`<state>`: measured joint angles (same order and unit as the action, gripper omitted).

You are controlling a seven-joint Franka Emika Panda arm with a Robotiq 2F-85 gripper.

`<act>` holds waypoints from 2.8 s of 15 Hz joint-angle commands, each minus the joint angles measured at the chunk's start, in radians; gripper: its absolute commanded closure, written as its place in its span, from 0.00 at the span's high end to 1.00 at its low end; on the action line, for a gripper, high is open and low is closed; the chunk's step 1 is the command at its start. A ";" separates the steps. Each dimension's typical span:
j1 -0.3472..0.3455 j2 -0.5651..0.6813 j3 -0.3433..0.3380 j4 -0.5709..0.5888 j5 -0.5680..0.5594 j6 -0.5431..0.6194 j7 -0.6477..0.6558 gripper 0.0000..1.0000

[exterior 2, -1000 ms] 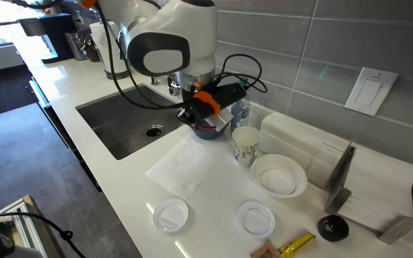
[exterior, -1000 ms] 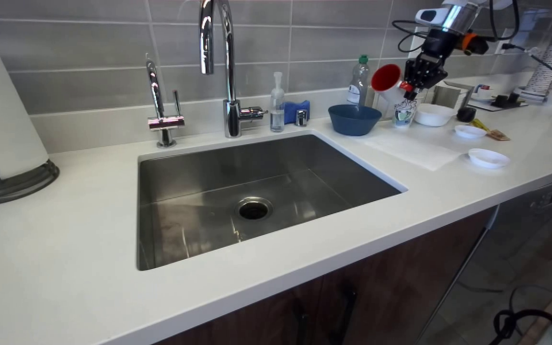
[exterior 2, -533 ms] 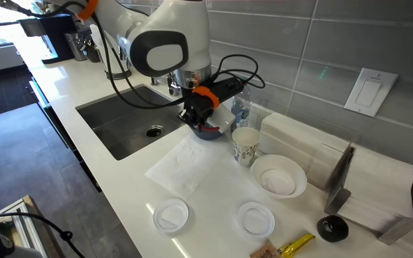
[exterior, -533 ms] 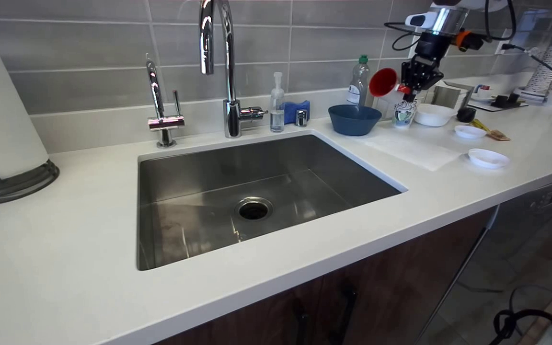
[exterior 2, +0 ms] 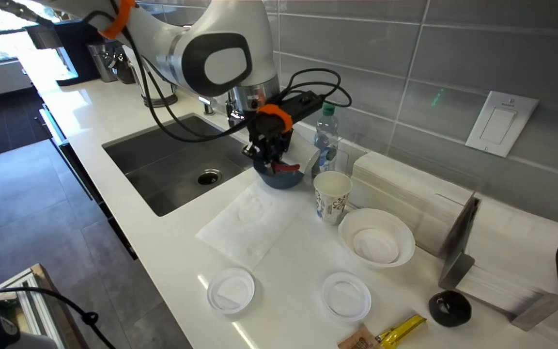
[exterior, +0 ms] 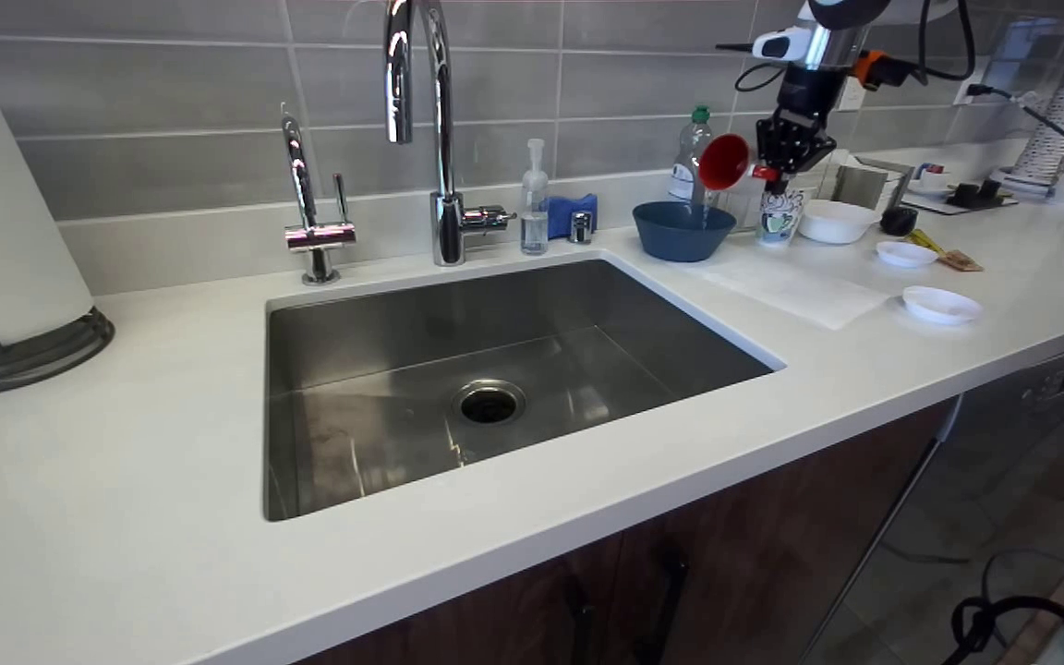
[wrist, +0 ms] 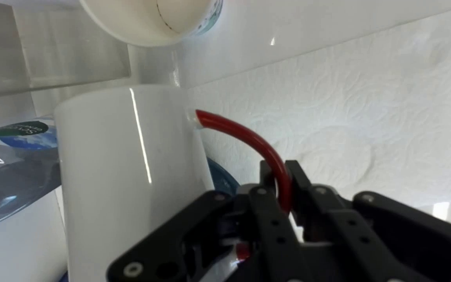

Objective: Pour the water in the cup into the bowl

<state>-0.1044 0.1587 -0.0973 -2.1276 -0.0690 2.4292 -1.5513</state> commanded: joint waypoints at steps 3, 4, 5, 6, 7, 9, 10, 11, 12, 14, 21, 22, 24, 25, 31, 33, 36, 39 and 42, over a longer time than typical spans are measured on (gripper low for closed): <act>0.018 0.034 0.009 0.071 -0.149 0.011 0.116 0.03; 0.022 0.038 0.009 0.075 -0.175 0.009 0.134 0.03; 0.027 0.042 0.008 0.076 -0.208 0.013 0.152 0.03; 0.031 0.045 0.008 0.077 -0.237 0.011 0.171 0.03; 0.037 0.048 0.007 0.077 -0.270 0.012 0.191 0.03; 0.044 0.051 0.007 0.075 -0.326 0.010 0.223 0.03; 0.048 0.053 0.005 0.073 -0.357 0.013 0.242 0.03; 0.051 0.053 0.005 0.072 -0.381 0.012 0.255 0.03; 0.053 0.053 0.003 0.070 -0.412 0.017 0.274 0.03; 0.057 0.052 0.003 0.069 -0.461 0.026 0.302 0.03; 0.073 0.045 -0.006 0.048 -0.741 0.058 0.485 0.03; 0.075 0.043 -0.005 0.046 -0.800 0.061 0.521 0.03; 0.080 0.038 0.000 0.041 -0.904 0.055 0.587 0.03; 0.081 0.037 0.006 0.038 -0.939 0.050 0.613 0.03; 0.056 0.061 0.035 0.035 -0.872 0.032 0.564 0.12; 0.055 0.063 0.035 0.035 -0.872 0.032 0.564 0.12; 0.055 0.063 0.035 0.035 -0.872 0.032 0.563 0.12; 0.063 0.062 0.034 0.036 -0.890 0.016 0.574 0.03; 0.086 0.062 0.040 0.040 -0.909 -0.070 0.610 0.03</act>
<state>-0.0318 0.2328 -0.0717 -2.0939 -0.9398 2.4349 -0.9865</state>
